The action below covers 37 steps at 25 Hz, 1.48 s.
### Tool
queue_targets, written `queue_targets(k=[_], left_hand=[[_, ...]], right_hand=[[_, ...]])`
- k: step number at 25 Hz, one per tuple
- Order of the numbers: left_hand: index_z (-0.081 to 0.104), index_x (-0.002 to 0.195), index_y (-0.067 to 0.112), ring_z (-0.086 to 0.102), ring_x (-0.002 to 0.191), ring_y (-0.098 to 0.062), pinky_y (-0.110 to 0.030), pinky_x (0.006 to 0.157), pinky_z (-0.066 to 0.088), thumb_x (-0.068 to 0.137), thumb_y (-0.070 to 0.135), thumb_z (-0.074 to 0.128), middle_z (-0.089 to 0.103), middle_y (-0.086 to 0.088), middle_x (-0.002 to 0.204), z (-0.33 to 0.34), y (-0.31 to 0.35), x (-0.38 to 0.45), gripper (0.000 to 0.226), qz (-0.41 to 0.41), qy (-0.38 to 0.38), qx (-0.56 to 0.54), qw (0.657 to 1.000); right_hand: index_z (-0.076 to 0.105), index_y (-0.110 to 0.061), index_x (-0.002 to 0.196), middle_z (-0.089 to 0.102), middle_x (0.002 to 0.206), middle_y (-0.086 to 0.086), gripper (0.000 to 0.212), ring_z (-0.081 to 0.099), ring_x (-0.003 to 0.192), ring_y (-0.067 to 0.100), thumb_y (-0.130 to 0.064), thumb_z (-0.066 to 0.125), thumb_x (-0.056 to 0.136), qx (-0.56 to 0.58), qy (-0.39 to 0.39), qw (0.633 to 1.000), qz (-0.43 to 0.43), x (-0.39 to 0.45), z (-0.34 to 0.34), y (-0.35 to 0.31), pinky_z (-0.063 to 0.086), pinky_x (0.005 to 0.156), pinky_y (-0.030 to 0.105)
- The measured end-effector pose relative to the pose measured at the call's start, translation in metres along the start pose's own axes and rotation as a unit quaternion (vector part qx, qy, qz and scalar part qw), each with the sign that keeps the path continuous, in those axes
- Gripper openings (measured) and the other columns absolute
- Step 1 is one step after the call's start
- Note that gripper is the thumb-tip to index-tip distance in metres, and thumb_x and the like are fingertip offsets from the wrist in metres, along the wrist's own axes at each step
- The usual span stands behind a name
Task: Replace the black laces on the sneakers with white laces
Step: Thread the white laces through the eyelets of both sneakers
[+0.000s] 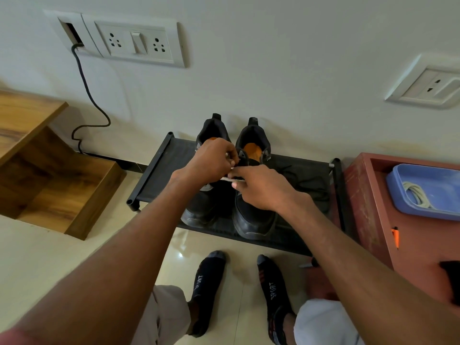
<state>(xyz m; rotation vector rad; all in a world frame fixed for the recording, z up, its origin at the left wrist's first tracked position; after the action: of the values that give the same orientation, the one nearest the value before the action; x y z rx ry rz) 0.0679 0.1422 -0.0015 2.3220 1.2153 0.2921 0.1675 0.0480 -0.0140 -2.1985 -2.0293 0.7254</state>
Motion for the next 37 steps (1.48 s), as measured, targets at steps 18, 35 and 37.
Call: queue_targets(k=[18,35,37], left_hand=[[0.067,0.110,0.029,0.066,0.097,-0.013,-0.040,0.096,0.046,0.102,0.040,0.055,0.072,0.010,0.098,-0.023,0.040,-0.004,0.019,-0.072,0.092,-0.189,0.975],[0.073,0.117,0.015,0.063,0.094,-0.022,-0.030,0.078,0.046,0.105,0.012,0.051,0.068,-0.004,0.109,-0.003,0.009,-0.010,0.025,-0.028,-0.076,0.030,0.996],[0.071,0.121,0.012,0.062,0.104,-0.027,-0.032,0.083,0.044,0.104,0.011,0.052,0.067,-0.009,0.115,0.000,0.011,-0.011,0.025,-0.024,-0.091,0.055,0.994]], right_hand=[[0.066,-0.013,0.096,0.067,0.078,0.002,0.006,0.078,0.096,0.028,-0.011,0.060,0.096,0.694,-0.048,0.677,0.240,-0.024,-0.022,0.023,0.042,0.107,0.046],[0.068,-0.021,0.092,0.068,0.080,0.000,0.044,0.072,0.071,0.023,-0.058,0.048,0.105,0.080,0.057,0.994,0.056,-0.009,0.007,0.002,0.061,0.074,0.042],[0.072,-0.020,0.084,0.072,0.076,0.000,0.040,0.072,0.062,0.020,-0.056,0.061,0.099,0.135,0.124,0.976,0.116,-0.008,-0.003,0.012,0.061,0.066,0.037]])
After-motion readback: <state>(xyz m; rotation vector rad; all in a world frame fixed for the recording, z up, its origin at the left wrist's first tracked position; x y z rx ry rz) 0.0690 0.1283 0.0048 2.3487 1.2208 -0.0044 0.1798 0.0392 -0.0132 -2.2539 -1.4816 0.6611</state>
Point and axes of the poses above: each hand's wrist, its own x-axis towards the middle knuckle, its own z-axis out of the palm, y = z × x, the point moved 5 cm from there along x, towards the middle knuckle
